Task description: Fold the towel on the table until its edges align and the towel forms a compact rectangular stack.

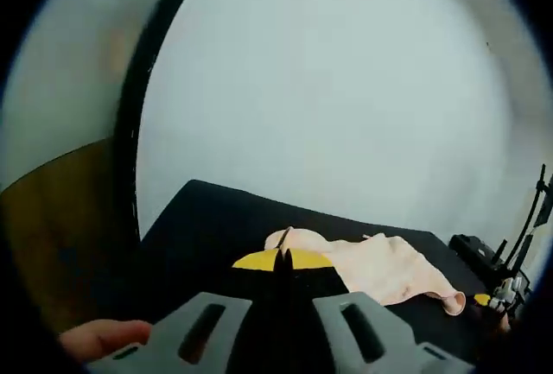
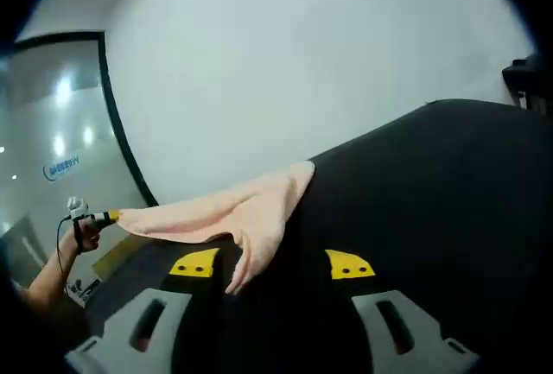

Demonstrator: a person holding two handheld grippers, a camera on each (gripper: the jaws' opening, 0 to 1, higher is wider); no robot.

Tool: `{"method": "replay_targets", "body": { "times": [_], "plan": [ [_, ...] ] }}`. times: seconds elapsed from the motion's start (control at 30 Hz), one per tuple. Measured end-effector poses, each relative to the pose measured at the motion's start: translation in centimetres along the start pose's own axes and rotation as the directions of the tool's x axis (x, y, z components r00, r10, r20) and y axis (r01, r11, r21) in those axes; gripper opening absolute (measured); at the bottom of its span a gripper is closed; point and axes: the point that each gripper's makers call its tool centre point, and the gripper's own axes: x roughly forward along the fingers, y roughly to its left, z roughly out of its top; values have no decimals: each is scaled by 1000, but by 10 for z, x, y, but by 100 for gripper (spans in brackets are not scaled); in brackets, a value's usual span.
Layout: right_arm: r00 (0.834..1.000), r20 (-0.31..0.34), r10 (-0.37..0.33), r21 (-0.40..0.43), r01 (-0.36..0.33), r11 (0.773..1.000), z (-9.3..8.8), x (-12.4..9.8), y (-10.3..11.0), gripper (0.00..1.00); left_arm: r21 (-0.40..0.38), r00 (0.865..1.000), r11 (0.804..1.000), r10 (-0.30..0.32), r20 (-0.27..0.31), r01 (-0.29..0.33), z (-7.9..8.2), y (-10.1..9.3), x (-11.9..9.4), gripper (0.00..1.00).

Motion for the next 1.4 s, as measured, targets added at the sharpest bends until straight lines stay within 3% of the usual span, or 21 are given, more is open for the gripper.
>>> {"method": "replay_targets", "body": {
  "times": [0.03,0.1,0.17,0.23,0.27,0.37,0.47,0.5,0.53,0.57,0.63,0.67,0.7,0.83,0.9,0.93,1.0,1.03,1.1,1.2,1.4],
  "plan": [
    [999,-35,-27,-4,27,1000,-9,8,3,46,-20,1000,1000,4,-4,-4,-2,5,-1,0],
    [1000,-22,-17,-75,16,997,-10,25,13,37,-48,1000,999,1,-9,-2,-6,9,-3,0],
    [996,-33,-79,-151,74,986,-15,27,15,29,-111,1000,994,-6,-7,5,-9,12,-4,0],
    [992,-43,-116,-305,98,947,-15,35,8,3,-167,1000,986,-20,-6,18,-15,11,-7,0],
    [993,-11,-118,-343,107,933,-6,34,8,3,-183,1000,983,-15,-10,13,-12,21,-2,0],
    [997,-19,-73,-421,58,905,16,32,0,2,-207,1000,978,-5,-28,-1,-10,37,3,0],
    [992,13,-124,-651,102,752,63,10,-29,2,-241,996,970,-2,-90,-20,-25,44,4,0],
    [996,21,-89,-702,78,708,75,6,-26,2,-248,993,969,-7,-116,-23,-31,47,6,0],
    [998,28,-53,-771,55,635,83,2,-22,2,-267,990,963,-16,-141,-22,-37,48,7,0],
    [999,32,-35,-849,45,527,90,-4,-21,2,-303,987,953,-32,-159,-18,-43,43,4,0],
    [998,43,-34,-962,51,267,98,-16,-19,2,-295,988,955,-38,-148,-8,-54,30,-6,0],
    [998,54,-39,-986,60,158,100,-23,-19,2,-288,986,958,-38,-161,-10,-62,28,-13,0],
    [997,68,-43,-993,72,94,102,-28,-20,2,-282,985,959,-42,-165,-6,-67,25,-19,0],
    [998,51,-21,-995,53,83,83,-48,-44,2,-270,983,961,-101,-156,56,-86,7,-59,0],
    [998,-43,55,-994,-48,93,56,-54,-51,2,-241,983,969,-93,-160,53,-98,5,-78,0],
    [998,-40,39,-997,-43,67,50,-59,-53,2,-229,981,972,-92,-171,51,-103,4,-81,0],
    [997,-60,38,-998,-59,-29,34,-68,-57,2,-202,978,978,-86,-190,46,-118,4,-95,0],
    [995,-75,61,-996,-72,-46,28,-71,-54,2,-191,976,981,-80,-202,41,-125,4,-101,0],
    [996,-74,54,-996,-71,-52,21,-81,-49,2,-199,977,979,-83,-198,43,-135,2,-120,0],
    [991,-117,60,-988,-110,-110,8,-89,-47,2,-191,980,981,-73,-184,37,-139,1,-138,0],
    [985,-161,68,-980,-151,-132,-21,-115,-26,2,-204,987,979,-38,-157,5,-141,16,-165,0]
  ]
}}
